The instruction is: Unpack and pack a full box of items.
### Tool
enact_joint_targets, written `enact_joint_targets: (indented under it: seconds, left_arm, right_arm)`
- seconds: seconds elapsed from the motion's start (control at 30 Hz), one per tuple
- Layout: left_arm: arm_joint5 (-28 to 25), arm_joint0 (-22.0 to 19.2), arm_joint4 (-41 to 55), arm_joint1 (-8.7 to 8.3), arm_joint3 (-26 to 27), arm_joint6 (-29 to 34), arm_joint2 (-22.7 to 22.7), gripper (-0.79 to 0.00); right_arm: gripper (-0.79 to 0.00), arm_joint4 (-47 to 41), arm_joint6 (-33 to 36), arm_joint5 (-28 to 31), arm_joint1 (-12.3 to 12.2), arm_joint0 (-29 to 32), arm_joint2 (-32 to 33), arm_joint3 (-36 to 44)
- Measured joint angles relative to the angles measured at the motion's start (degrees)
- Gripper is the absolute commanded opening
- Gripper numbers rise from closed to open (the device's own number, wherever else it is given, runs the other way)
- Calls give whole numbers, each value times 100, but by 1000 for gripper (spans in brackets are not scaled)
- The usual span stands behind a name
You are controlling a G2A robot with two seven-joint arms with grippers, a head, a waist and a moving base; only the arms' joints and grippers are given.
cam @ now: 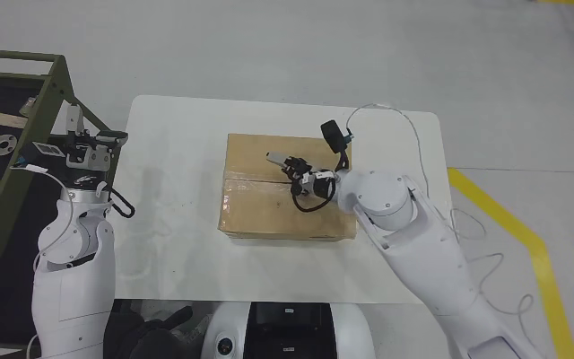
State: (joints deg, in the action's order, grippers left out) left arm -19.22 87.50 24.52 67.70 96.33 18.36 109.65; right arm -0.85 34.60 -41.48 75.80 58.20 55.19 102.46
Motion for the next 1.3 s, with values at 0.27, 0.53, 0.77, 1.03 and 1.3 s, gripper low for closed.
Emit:
enact_joint_targets:
  seconds: [0.27,0.53,0.77,1.03,1.3]
  left_arm:
    - [0,0,0,0,0,0,0,0]
    - [0,0,0,0,0,0,0,0]
    - [0,0,0,0,0,0,0,0]
    - [0,0,0,0,0,0,0,0]
    - [0,0,0,0,0,0,0,0]
  right_arm:
    - [0,132,39,-105,-106,282,306,261]
    - [0,195,40,-177,-180,475,519,402]
    - [0,271,32,-322,-265,721,800,615]
    - [0,371,72,-394,-364,993,1102,844]
    - [0,409,51,-466,-455,1271,1445,1035]
